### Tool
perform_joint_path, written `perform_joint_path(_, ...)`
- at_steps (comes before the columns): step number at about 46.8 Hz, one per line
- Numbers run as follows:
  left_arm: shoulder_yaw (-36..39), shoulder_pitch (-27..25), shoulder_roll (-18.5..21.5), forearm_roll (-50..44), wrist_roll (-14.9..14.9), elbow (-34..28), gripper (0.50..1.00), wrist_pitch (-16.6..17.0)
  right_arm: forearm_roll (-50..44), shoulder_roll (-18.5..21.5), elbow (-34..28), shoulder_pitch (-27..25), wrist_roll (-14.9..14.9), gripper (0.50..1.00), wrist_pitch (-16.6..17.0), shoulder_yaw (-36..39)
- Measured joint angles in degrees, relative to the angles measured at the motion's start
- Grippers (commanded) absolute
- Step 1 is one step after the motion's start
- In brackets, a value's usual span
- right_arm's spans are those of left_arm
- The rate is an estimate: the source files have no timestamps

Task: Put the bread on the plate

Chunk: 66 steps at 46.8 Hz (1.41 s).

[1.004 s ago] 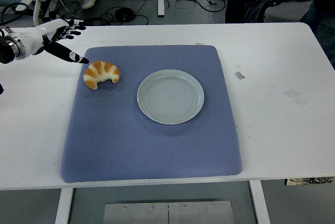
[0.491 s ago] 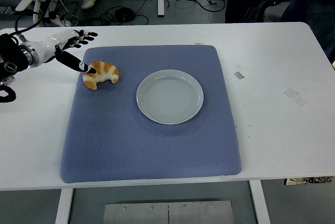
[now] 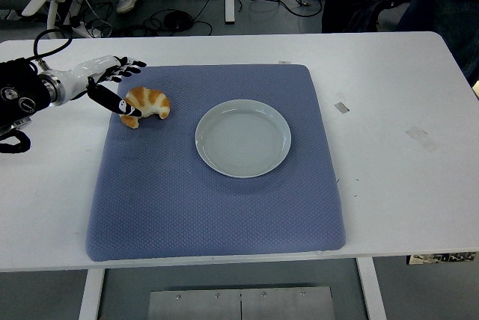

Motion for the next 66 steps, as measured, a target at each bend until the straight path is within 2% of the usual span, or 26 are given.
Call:
perform_joint_path(10, 1.4, -0.4, -0.1, 0.4, 0.9, 0.1, 0.883, 0.4, 0.0, 0.0, 0.0, 0.0, 0.0, 1.0, 0.0, 0.0)
perform_joint_path(24, 2.0, -3.2, 0.0, 4.3, 3.1, 0.3, 0.877, -0.3, 0.0, 0.0, 0.0, 0.0, 0.0, 1.0, 0.0, 0.0)
perform_joint_path(28, 2.0, -3.5, 0.0, 5.2, 4.2, 1.3, 0.852, -1.6, 0.0, 0.0, 0.0, 0.0, 0.0, 1.0, 0.0, 0.0)
perform_joint_path(32, 1.8, -3.7, -0.3, 6.6, 5.0, 2.1, 0.831, -4.6, 0.0, 0.0, 0.0, 0.0, 0.0, 1.0, 0.0, 0.0)
perform_joint_path(38, 1.1, -3.7, -0.6, 8.1, 5.1, 2.1, 0.828, -8.4, 0.0, 0.0, 0.0, 0.0, 0.0, 1.0, 0.0, 0.0)
perform_joint_path(42, 0.6, -3.8, -0.7, 8.2, 5.2, 2.1, 0.828, -9.2, 0.0, 0.0, 0.0, 0.0, 0.0, 1.0, 0.0, 0.0)
perform_joint_path(66, 0.5, -3.6, -3.3, 10.2, 5.4, 6.0, 0.827, -8.2, 0.0, 0.0, 0.0, 0.0, 0.0, 1.0, 0.0, 0.0)
